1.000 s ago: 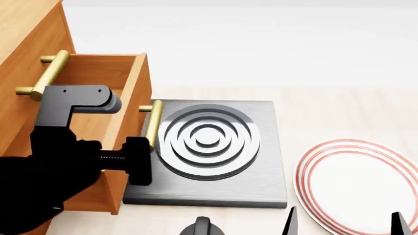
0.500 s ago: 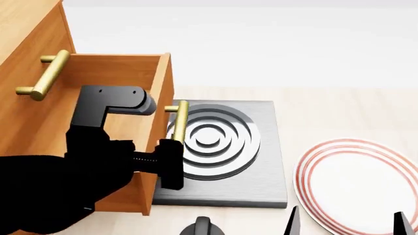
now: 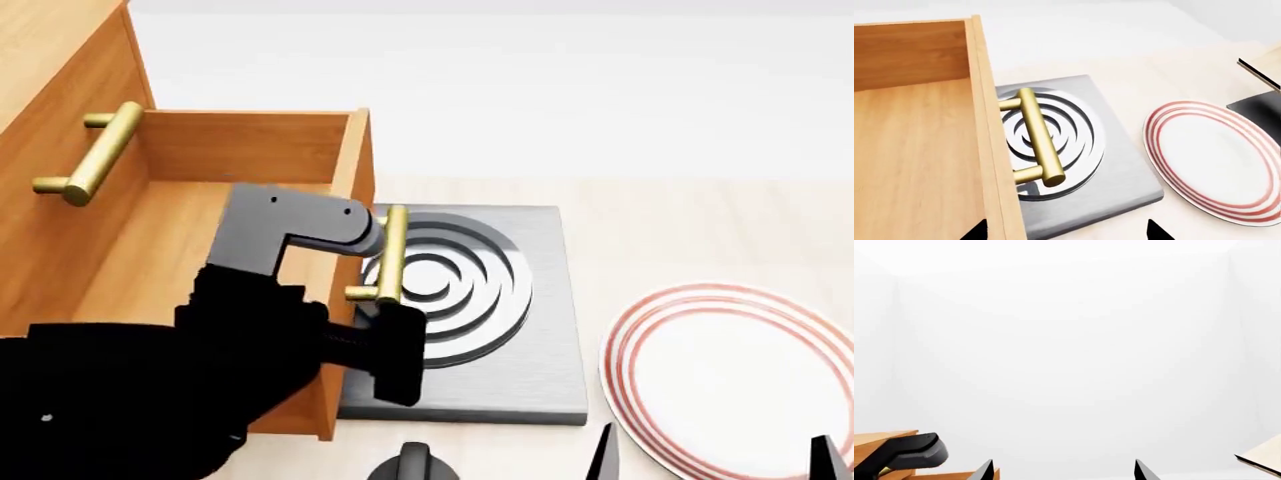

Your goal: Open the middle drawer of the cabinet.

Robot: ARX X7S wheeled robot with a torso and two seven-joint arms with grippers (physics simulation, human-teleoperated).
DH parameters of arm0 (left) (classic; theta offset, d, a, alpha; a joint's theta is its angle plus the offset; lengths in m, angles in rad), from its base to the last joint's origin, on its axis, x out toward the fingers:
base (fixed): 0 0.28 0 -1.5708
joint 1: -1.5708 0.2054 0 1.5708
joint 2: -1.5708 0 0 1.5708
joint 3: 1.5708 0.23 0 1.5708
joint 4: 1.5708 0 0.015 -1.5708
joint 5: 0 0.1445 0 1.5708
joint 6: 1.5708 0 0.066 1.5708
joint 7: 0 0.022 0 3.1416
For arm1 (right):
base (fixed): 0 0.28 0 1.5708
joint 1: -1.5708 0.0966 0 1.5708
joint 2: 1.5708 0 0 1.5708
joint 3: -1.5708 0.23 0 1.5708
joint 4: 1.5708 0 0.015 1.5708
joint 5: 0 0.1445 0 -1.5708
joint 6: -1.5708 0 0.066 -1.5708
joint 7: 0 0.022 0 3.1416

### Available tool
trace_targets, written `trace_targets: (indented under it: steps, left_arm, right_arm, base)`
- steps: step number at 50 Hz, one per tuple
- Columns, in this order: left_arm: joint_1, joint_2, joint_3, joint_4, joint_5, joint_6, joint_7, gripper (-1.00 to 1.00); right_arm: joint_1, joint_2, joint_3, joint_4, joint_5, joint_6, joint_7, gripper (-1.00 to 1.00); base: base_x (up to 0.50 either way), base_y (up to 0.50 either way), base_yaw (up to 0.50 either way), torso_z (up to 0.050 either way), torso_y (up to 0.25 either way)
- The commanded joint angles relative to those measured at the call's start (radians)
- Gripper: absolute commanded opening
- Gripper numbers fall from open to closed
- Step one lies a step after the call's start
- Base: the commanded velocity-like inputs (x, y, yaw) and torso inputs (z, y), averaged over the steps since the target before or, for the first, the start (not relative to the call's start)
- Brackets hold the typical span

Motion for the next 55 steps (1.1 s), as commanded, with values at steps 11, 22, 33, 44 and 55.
trace_targets:
  steps: [11,22,33,44,55]
  left_arm:
    - [0.024,0.067,0.037,0.018,-0.128,0.076,0.056,1.00]
    - [0.004,0.041,0.011,0.108,0.020,0.212,0.146,1.00]
    - [-0.018,0.021,0.036,0.158,0.183,0.297,0.190,1.00]
    - [-0.029,-0.007,0.057,0.176,0.275,0.333,0.199,1.00]
    - [-0.022,-0.057,0.094,0.229,0.387,0.383,0.230,1.00]
  right_arm:
    - [-0.001,-0.002,0.006,-0.006,0.002,0.007,-0.004,1.00]
    - [0.000,-0.006,0.007,-0.003,0.005,0.010,-0.008,1.00]
    - [-0.003,-0.005,0.010,-0.003,0.004,0.009,-0.009,1.00]
    - [-0.005,-0.006,0.011,-0.003,0.003,0.011,-0.009,1.00]
    - [-0.008,-0.007,0.013,-0.003,0.001,0.011,-0.010,1.00]
  base:
    - [0.00,0.00,-0.01,0.000,0.000]
    - [0.01,0.00,-0.01,0.000,0.000]
    - [0.00,0.00,0.00,0.000,0.000]
    - [0.00,0.00,0.00,0.000,0.000]
    - [0.00,0.00,0.00,0.000,0.000]
